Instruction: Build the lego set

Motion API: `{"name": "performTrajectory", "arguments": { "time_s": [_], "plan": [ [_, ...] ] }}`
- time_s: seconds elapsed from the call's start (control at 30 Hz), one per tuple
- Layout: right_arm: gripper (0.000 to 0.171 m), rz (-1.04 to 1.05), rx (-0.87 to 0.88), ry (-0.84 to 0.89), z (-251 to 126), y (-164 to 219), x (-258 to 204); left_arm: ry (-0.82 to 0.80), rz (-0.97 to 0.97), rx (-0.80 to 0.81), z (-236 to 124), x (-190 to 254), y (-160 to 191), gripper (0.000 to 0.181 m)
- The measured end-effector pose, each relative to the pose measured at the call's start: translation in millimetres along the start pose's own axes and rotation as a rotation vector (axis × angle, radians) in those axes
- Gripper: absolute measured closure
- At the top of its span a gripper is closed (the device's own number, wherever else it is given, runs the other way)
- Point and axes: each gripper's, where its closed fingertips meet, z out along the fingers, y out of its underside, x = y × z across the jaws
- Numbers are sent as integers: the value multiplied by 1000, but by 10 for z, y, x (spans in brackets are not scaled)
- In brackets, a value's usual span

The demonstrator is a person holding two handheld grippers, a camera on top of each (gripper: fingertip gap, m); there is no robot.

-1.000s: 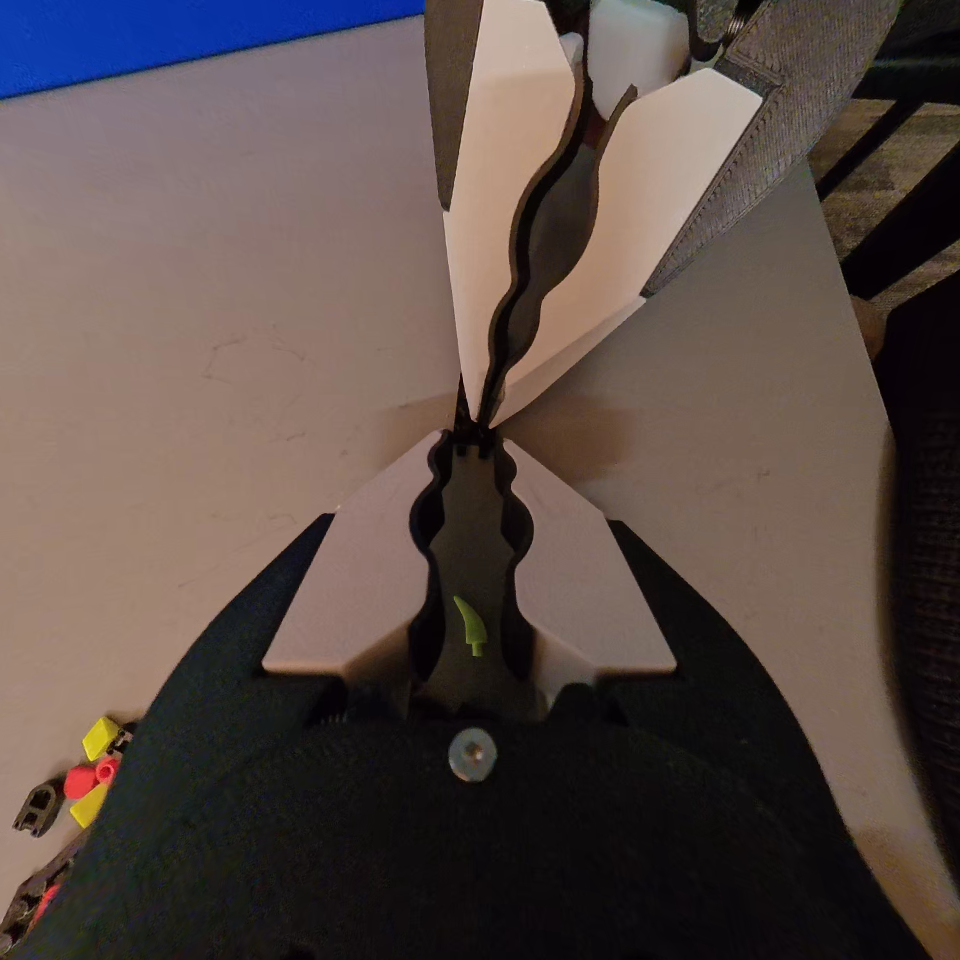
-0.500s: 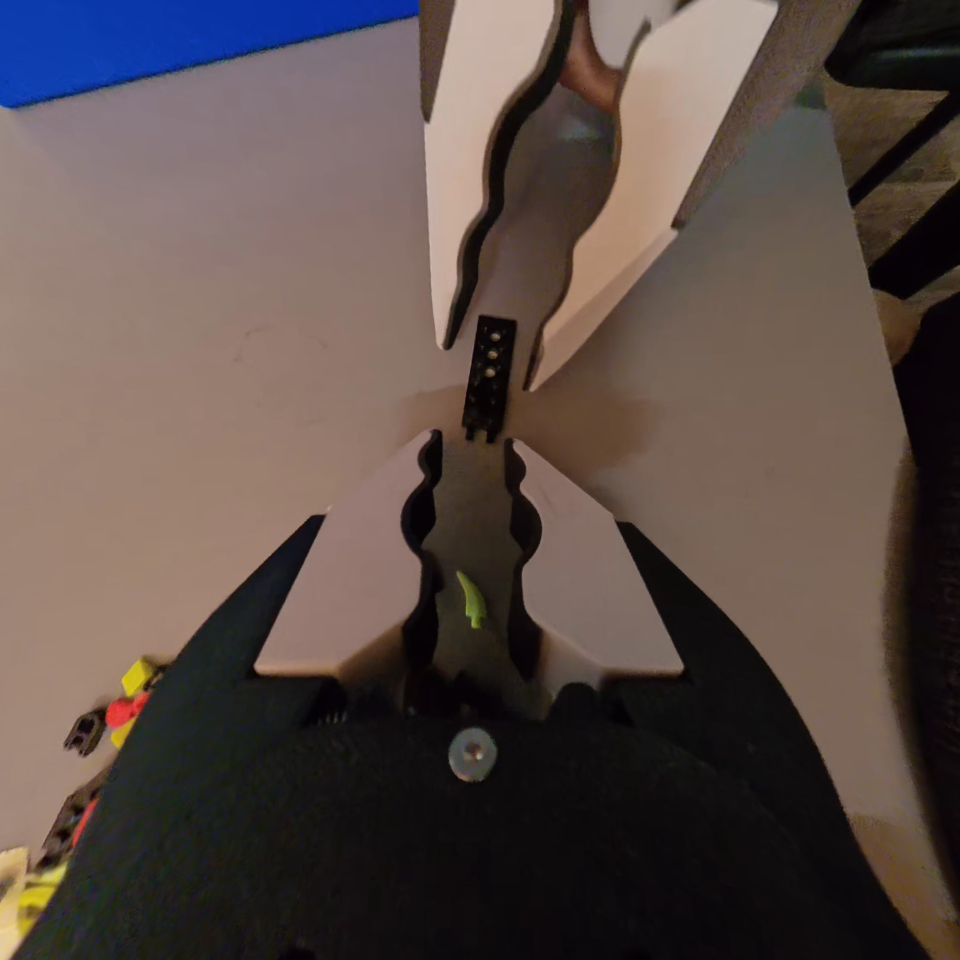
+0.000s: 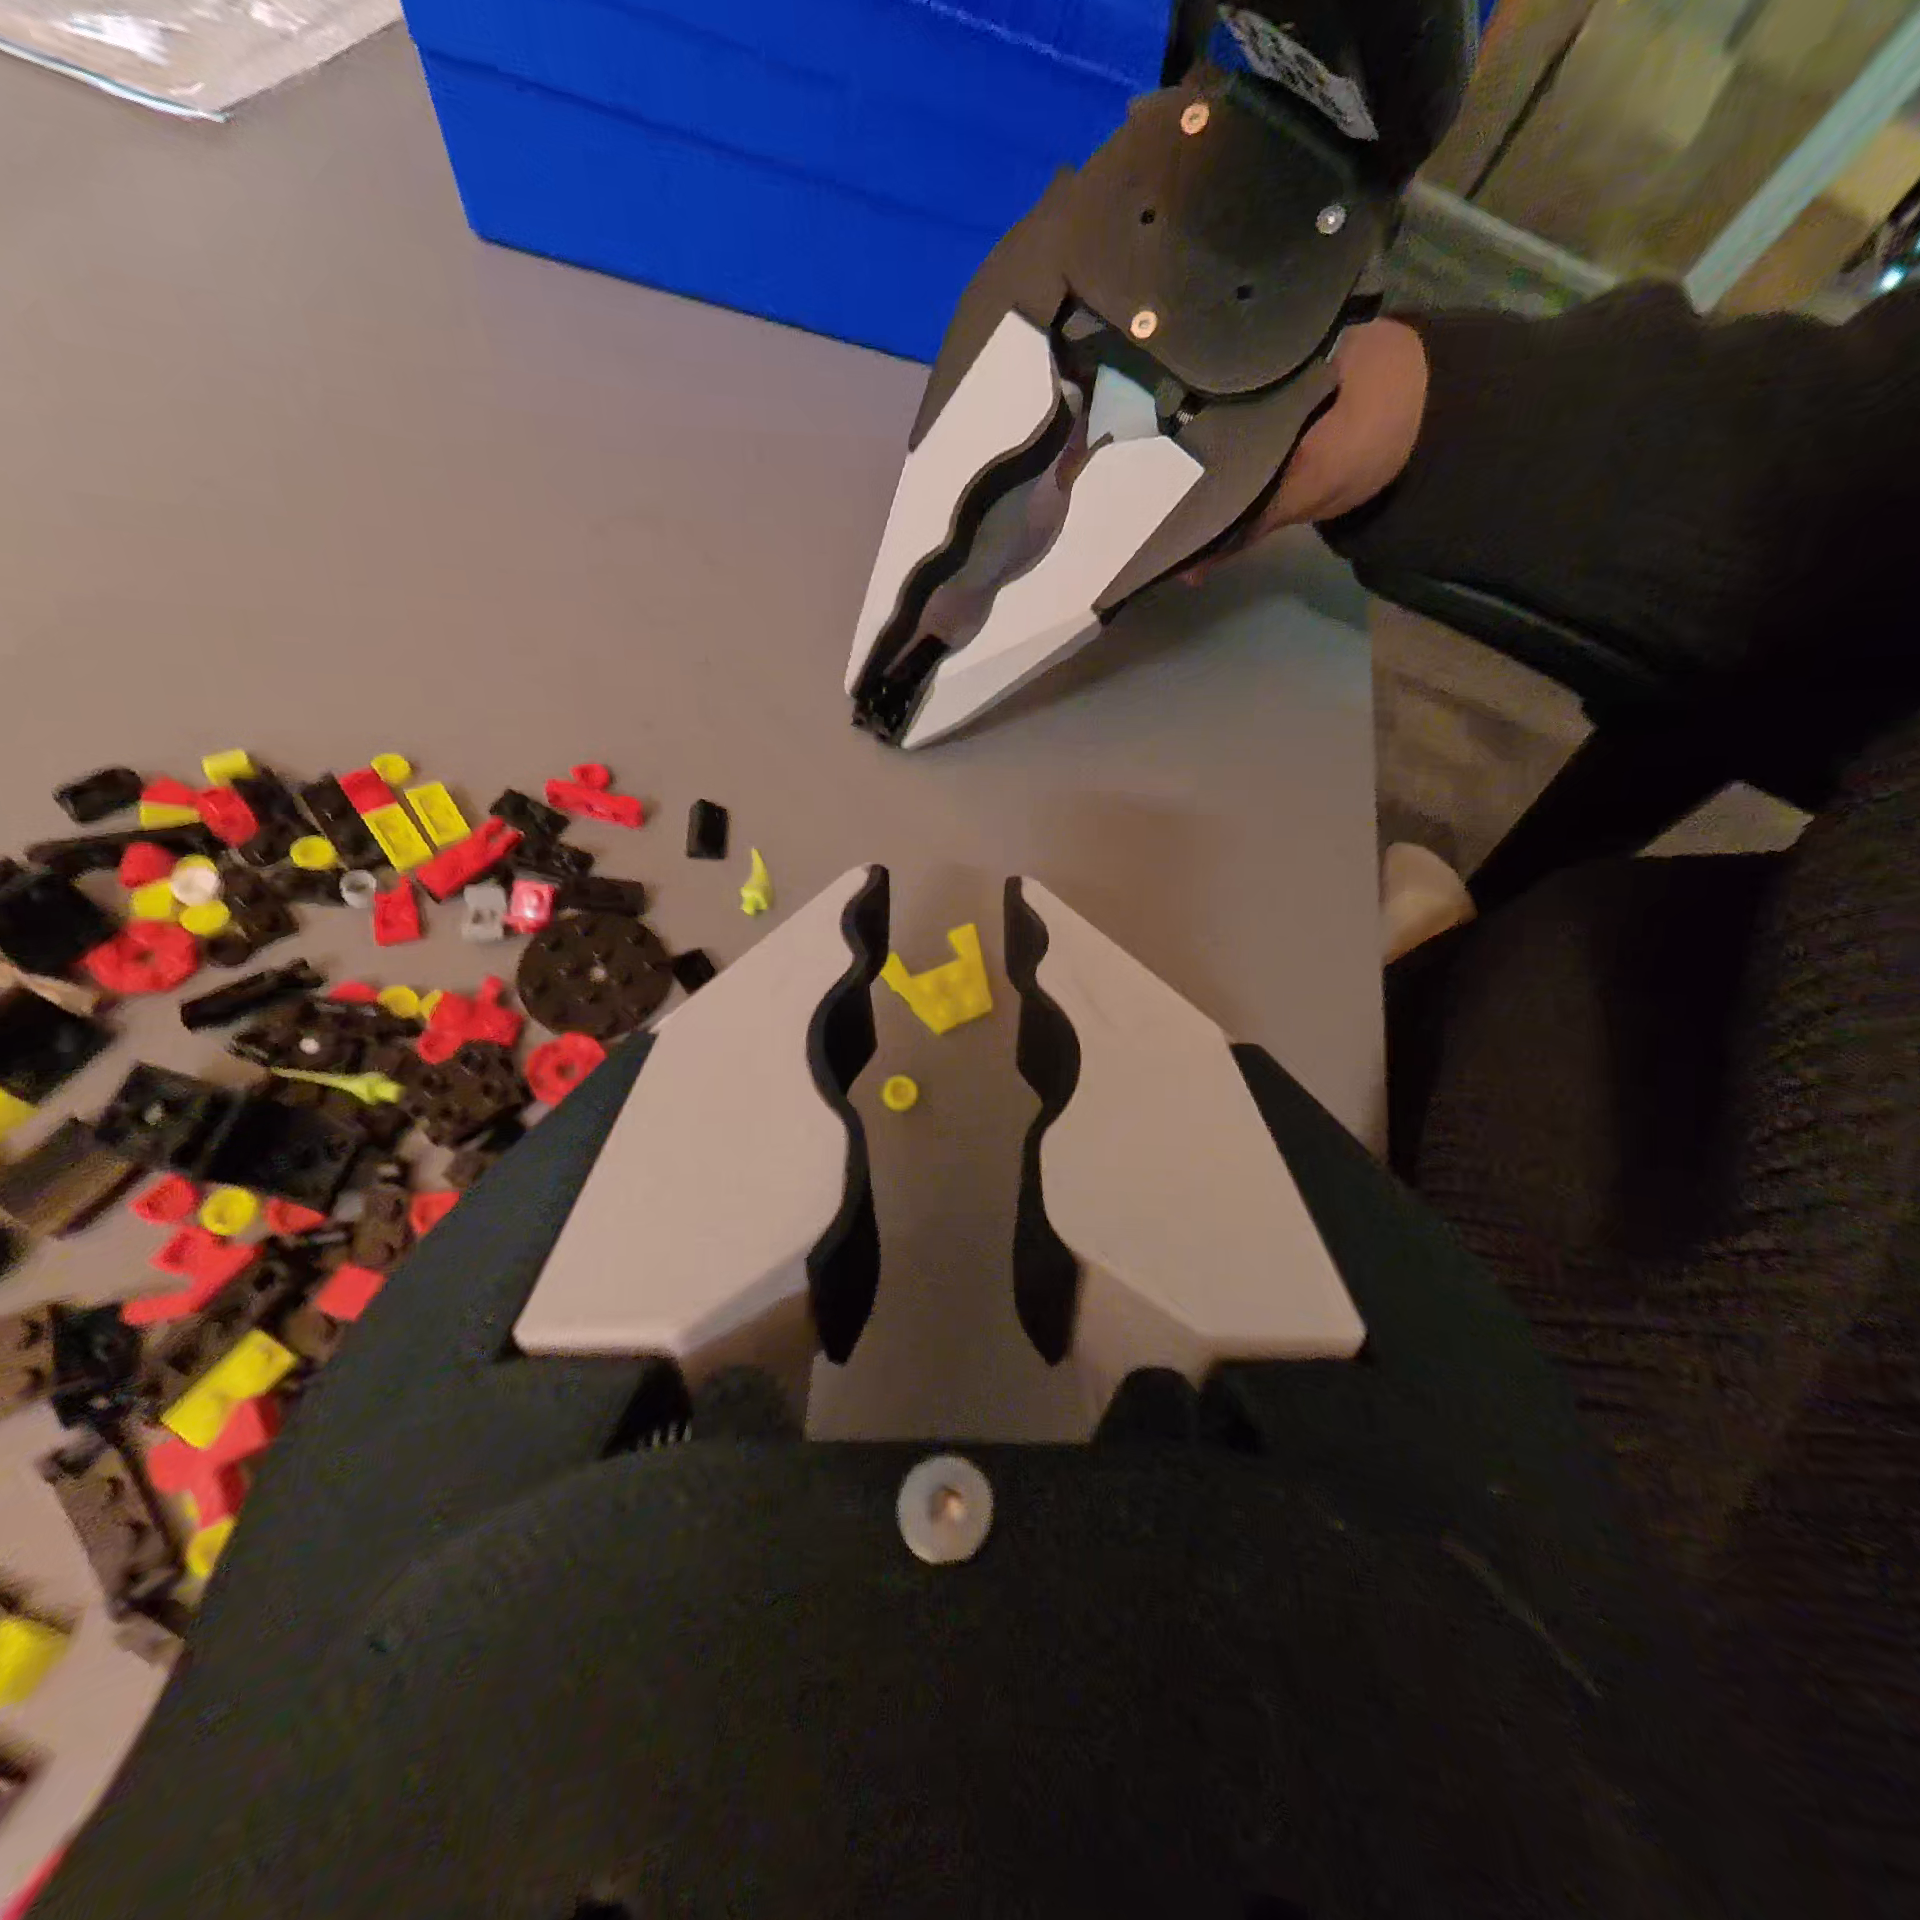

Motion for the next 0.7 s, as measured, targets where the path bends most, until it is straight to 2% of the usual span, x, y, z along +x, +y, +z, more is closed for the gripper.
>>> {"name": "performTrajectory", "arguments": {
  "time_s": [0.03,0.13,0.27,0.4,0.53,0.7],
  "plan": [
    [155,-27,25,18,-26,-69,-7,6,-28,11,-10,13,10,162],
    [156,-177,170,113,-187,-444,-91,87,-170,95,-7,69,-112,153],
    [156,-439,302,251,-346,-816,-381,298,-436,237,-61,189,-339,145],
    [156,-616,356,371,-396,-975,-553,297,-429,242,-80,197,-335,146],
    [156,-535,387,334,-367,-1030,-589,252,-295,226,-59,239,-317,146],
    [157,-203,544,168,-501,-1218,-578,111,-54,251,-59,208,-358,143]
  ]
}}
